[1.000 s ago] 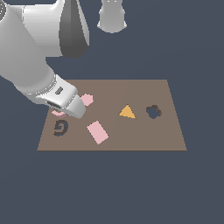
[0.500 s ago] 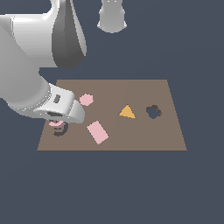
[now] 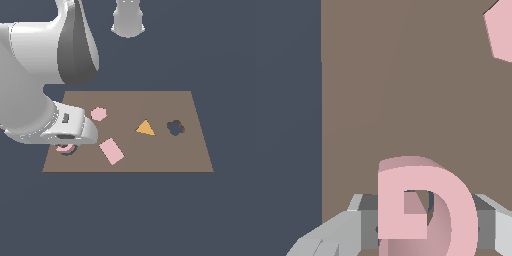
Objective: Insert a designated object into the corresponding slot on a board.
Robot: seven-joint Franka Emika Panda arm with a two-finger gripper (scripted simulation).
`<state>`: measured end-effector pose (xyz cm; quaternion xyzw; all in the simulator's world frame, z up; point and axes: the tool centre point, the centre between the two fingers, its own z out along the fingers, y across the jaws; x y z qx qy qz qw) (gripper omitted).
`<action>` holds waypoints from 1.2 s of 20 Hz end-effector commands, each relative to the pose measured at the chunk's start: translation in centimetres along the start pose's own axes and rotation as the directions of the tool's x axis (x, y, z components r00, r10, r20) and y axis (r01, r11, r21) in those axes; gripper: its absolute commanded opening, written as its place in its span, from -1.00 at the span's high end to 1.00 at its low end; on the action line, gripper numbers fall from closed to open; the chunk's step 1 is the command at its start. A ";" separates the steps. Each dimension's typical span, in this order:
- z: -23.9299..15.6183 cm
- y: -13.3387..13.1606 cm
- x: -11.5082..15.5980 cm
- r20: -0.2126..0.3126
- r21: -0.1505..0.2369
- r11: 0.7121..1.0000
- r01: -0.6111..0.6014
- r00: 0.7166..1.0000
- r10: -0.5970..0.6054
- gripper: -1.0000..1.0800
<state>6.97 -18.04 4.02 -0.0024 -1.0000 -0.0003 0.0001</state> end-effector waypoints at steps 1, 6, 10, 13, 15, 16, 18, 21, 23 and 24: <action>0.0 0.1 -0.3 0.000 0.000 1.000 0.017 1.000 -0.017 1.00; 0.0 0.1 -0.3 0.000 0.000 1.000 0.021 1.000 -0.021 1.00; 0.2 0.1 -0.3 0.000 0.000 1.000 0.021 1.000 -0.021 1.00; 0.9 0.1 -0.3 0.000 0.001 1.000 0.020 1.000 -0.020 1.00; 1.0 0.1 -0.3 0.000 0.001 1.000 0.020 1.000 -0.020 -0.92; 1.0 0.1 -0.3 0.000 0.001 1.000 0.020 1.000 -0.020 -0.92; 1.0 0.1 -0.3 0.000 0.001 1.000 0.020 1.000 -0.020 -0.92; 1.0 0.1 -0.3 0.000 0.001 1.000 0.020 1.000 -0.020 -0.92; 1.0 0.1 -0.3 0.000 0.001 1.000 0.020 1.000 -0.020 -0.92; 1.0 0.1 -0.3 0.000 0.001 1.000 0.020 1.000 -0.020 -0.92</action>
